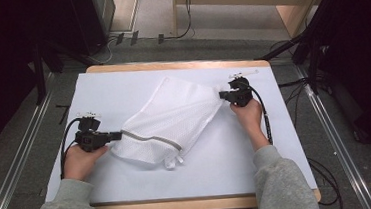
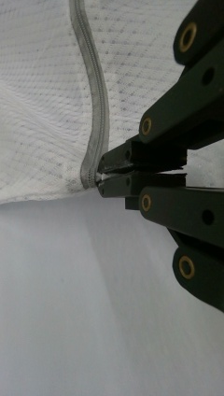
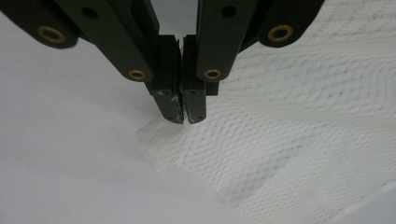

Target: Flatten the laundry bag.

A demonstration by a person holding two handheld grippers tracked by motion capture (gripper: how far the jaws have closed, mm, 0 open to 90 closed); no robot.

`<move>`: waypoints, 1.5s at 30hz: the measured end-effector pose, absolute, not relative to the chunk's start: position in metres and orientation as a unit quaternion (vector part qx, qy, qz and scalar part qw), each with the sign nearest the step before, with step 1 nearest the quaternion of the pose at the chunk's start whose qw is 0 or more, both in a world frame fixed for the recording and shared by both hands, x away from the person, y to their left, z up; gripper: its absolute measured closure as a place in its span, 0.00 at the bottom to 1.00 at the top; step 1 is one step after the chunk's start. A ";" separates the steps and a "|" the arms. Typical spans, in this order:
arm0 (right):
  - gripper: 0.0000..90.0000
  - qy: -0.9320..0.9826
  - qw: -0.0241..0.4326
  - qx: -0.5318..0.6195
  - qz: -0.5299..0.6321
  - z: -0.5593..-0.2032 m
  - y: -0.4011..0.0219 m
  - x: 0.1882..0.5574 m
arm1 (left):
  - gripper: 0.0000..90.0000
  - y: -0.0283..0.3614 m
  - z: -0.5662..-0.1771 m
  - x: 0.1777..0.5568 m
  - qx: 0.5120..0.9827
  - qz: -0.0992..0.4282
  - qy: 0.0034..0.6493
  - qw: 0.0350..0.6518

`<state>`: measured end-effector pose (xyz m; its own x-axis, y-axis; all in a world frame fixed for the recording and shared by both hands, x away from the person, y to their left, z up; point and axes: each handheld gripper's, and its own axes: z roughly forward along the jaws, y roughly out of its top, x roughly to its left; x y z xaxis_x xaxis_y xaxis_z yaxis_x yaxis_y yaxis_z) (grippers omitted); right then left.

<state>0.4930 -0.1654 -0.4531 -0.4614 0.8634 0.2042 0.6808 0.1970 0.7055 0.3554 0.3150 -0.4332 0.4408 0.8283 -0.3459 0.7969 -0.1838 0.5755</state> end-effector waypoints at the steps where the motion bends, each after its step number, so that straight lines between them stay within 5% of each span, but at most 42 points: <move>1: 1.00 0.768 0.121 0.499 0.383 -0.453 -0.163 0.493 | 0.99 0.317 -0.434 0.356 0.767 0.017 0.532 0.359; 5: 0.98 0.770 0.120 0.494 0.385 -0.454 -0.155 0.493 | 0.99 0.322 -0.436 0.359 0.763 0.018 0.539 0.356; 12: 0.80 0.761 0.114 0.490 0.410 -0.447 -0.159 0.490 | 0.99 0.346 -0.441 0.365 0.745 0.044 0.575 0.336; 31: 0.83 0.812 0.070 0.415 0.405 -0.433 -0.125 0.415 | 0.67 0.342 -0.413 0.363 0.745 0.052 0.535 0.395; 45: 0.82 0.845 0.029 0.339 0.414 -0.432 -0.087 0.338 | 0.63 0.298 -0.416 0.385 0.780 0.031 0.487 0.393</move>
